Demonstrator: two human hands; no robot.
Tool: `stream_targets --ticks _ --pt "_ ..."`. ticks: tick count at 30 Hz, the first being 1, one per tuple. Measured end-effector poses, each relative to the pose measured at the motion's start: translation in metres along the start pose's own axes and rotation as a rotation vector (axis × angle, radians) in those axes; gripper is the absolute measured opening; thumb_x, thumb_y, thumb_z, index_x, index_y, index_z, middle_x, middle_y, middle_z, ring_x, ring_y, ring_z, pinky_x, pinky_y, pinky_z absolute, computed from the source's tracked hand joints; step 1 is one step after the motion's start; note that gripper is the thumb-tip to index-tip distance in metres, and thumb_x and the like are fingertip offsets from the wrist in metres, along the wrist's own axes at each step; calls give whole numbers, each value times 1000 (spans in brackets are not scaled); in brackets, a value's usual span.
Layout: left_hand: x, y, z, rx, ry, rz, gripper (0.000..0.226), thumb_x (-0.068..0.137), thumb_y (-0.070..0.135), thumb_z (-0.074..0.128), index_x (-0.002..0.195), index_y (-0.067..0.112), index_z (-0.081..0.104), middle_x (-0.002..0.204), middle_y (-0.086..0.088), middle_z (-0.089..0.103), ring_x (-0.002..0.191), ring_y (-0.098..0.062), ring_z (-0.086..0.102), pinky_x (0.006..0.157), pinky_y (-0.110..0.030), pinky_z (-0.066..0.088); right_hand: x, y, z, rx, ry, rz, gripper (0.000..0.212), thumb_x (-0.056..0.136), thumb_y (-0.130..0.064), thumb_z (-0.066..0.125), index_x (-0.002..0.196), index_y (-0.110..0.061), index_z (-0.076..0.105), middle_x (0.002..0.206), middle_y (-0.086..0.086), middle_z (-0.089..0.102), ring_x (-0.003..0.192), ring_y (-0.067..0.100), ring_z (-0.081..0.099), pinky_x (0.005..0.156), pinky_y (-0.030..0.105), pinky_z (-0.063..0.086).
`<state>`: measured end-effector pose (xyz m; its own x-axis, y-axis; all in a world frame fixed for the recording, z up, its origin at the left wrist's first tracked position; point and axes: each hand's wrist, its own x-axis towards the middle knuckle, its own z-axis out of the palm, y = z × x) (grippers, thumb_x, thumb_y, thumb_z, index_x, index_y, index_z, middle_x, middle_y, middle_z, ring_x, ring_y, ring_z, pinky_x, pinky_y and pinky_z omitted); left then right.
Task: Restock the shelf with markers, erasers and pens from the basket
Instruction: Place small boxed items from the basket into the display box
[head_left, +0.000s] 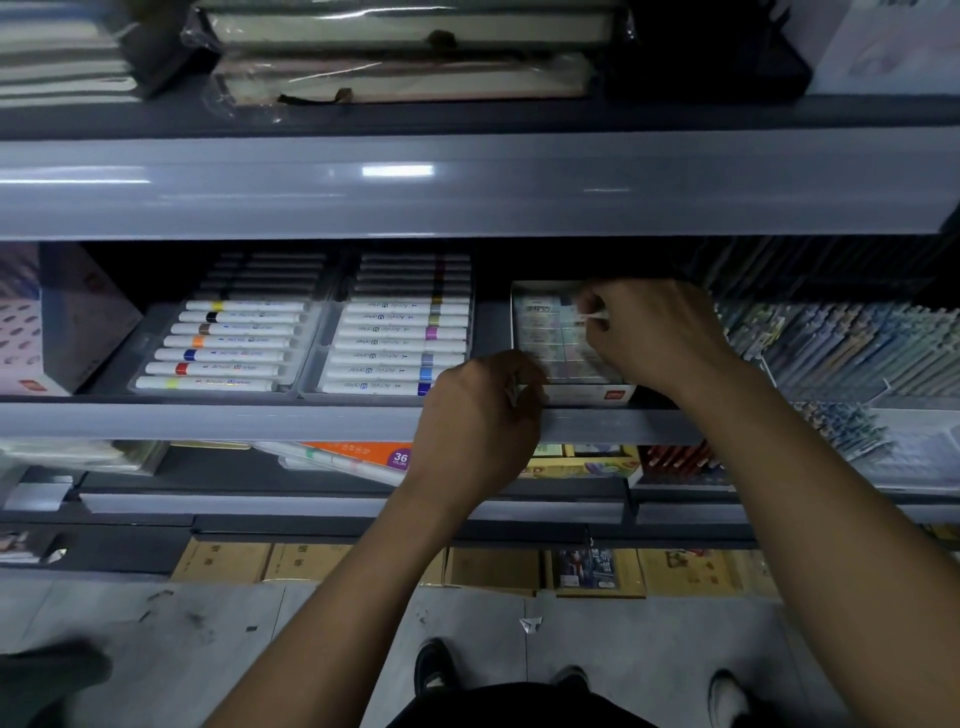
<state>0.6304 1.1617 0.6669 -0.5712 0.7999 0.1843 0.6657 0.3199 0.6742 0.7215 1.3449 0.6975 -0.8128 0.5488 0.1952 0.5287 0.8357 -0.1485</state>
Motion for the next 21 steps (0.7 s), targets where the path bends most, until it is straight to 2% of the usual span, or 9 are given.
stream_targets --ticks 2,6,10,14,18,21 --pt "0 1 0 2 0 6 13 96 16 66 97 25 76 91 5 75 72 -11 65 59 -12 40 0 2 0 4 23 -8 11 91 -19 65 97 -12 72 88 10 73 74 30 66 70 38 57" --pt "0 2 0 -1 -2 3 13 98 17 65 100 23 77 93 3 76 79 -14 68 66 -22 48 6 6 9 -18 44 14 17 95 -17 62 108 -13 72 103 12 73 88 34 68 73 38 56" --pt "0 2 -1 -6 -10 0 14 97 17 66 101 25 76 92 4 74 80 -14 67 64 -17 45 10 9 18 -15 84 19 23 98 -15 59 113 -16 77 109 11 75 94 34 69 75 37 56" --pt "0 1 -1 0 -4 17 13 97 17 66 98 26 76 83 11 64 73 -9 60 60 -10 37 12 10 23 -9 168 54 20 99 -17 58 103 -13 77 95 12 74 84 34 68 65 33 52" --pt "1 -2 0 -11 -3 20 12 96 17 69 97 27 76 81 14 62 70 -4 58 60 -11 39 14 12 26 1 184 56 17 98 -17 58 99 -12 75 91 12 72 81 34 67 61 31 47" --pt "-1 1 -1 -87 16 6 6 97 31 71 95 26 75 86 15 67 78 0 61 62 -11 41 13 14 25 57 183 44 17 97 -20 60 97 -13 75 90 11 73 79 33 67 62 31 50"
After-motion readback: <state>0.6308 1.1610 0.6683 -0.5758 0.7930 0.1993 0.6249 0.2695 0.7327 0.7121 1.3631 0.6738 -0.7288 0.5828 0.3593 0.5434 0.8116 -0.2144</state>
